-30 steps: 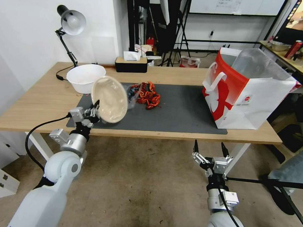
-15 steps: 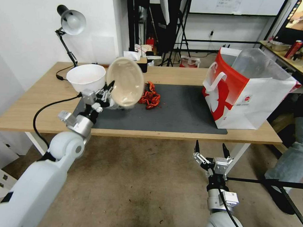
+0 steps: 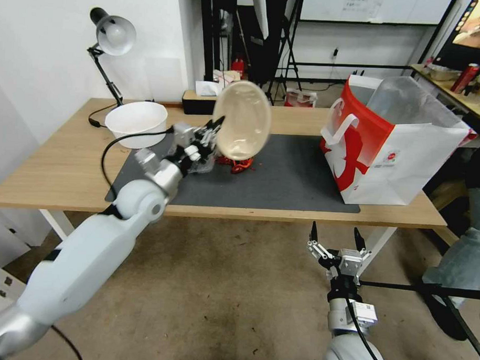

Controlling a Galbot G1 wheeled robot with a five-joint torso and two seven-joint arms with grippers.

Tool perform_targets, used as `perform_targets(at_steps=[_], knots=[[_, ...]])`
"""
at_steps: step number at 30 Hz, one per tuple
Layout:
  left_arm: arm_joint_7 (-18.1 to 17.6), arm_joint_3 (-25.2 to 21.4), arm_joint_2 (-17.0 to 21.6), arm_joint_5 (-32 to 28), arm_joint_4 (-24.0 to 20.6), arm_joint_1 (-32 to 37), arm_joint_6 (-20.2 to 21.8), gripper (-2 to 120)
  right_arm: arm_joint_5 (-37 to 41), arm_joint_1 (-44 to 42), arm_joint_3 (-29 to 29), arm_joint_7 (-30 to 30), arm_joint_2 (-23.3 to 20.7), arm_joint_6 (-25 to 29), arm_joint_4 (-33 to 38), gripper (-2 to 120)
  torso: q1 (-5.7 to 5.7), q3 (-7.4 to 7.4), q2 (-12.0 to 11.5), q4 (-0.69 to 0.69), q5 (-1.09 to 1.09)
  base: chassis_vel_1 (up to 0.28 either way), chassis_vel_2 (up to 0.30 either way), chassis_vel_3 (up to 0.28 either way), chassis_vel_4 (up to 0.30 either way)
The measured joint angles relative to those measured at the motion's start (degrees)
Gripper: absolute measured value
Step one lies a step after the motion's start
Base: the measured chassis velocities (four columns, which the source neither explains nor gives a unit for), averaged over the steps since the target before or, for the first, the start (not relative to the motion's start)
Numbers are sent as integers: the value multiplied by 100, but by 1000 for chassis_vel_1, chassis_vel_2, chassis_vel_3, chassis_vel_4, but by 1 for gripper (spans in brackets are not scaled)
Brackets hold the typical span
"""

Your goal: Pick up the trash from the table and place it into the takeout bag.

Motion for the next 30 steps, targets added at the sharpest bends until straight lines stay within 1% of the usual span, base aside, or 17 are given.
perform_targets(at_steps=[1,2,3,6,7,10,11,12,14,16,18,19,22,23,26,28,30], knots=[[-8,191,-58,-42,102,-260,0,1,-16,7,-6,0,22,2,-14,100,0,0,0,-1,0,0,0,0,0],[-8,191,-58,-42,102,-260,0,1,-16,7,-6,0,22,2,-14,100,0,0,0,-1,0,0,0,0,0],[-13,307,-105,-68,163,-439,2,1,-28,11,-8,0,36,7,-27,100,0,0,0,0,-2,0,0,0,0],[-52,749,-317,-197,363,-1112,20,1,-62,16,-7,4,81,28,-68,100,0,0,0,-1,0,0,0,0,0],[-52,749,-317,-197,363,-1112,20,1,-62,16,-7,4,81,28,-68,100,0,0,0,-1,0,0,0,0,0],[-78,1286,-630,-311,646,-1767,29,1,-78,12,8,13,110,41,-82,100,0,0,0,0,0,0,0,0,0],[-78,1286,-630,-311,646,-1767,29,1,-78,12,8,13,110,41,-82,100,0,0,0,0,0,0,0,0,0],[-81,1410,-726,-326,726,-1923,29,1,-80,11,16,16,118,42,-83,100,0,0,0,0,-2,0,0,0,0],[-84,1733,-1064,-364,977,-2339,26,1,-92,2,31,27,155,45,-84,100,0,0,0,-2,1,0,0,0,0],[-85,1752,-1090,-366,999,-2368,26,1,-94,0,32,28,157,45,-84,100,0,0,0,-2,1,0,0,0,0],[-88,2011,-1472,-396,1352,-2806,22,1,-106,-10,36,36,198,48,-88,100,0,0,0,-1,1,0,0,0,0],[-88,2011,-1472,-396,1352,-2806,22,1,-106,-10,36,36,198,48,-88,100,0,0,0,-1,1,0,0,0,0],[-94,2199,-1820,-442,1760,-3239,8,1,-121,1,36,40,231,56,-101,100,0,0,0,0,1,0,0,0,0],[-94,2199,-1820,-442,1760,-3239,8,1,-121,1,36,40,231,56,-101,100,0,0,0,0,1,0,0,0,0],[-94,2329,-2010,-488,1961,-3487,4,1,-131,6,38,46,250,63,-110,100,0,-1,0,0,1,0,0,0,0],[-94,2351,-2051,-494,2002,-3532,4,1,-132,7,38,47,252,66,-112,100,-1,-1,0,0,-1,0,0,0,0],[-87,2437,-2298,-503,2244,-3712,-23,1,-134,6,52,55,257,88,-131,100,-1,-1,0,0,0,0,0,0,0]])
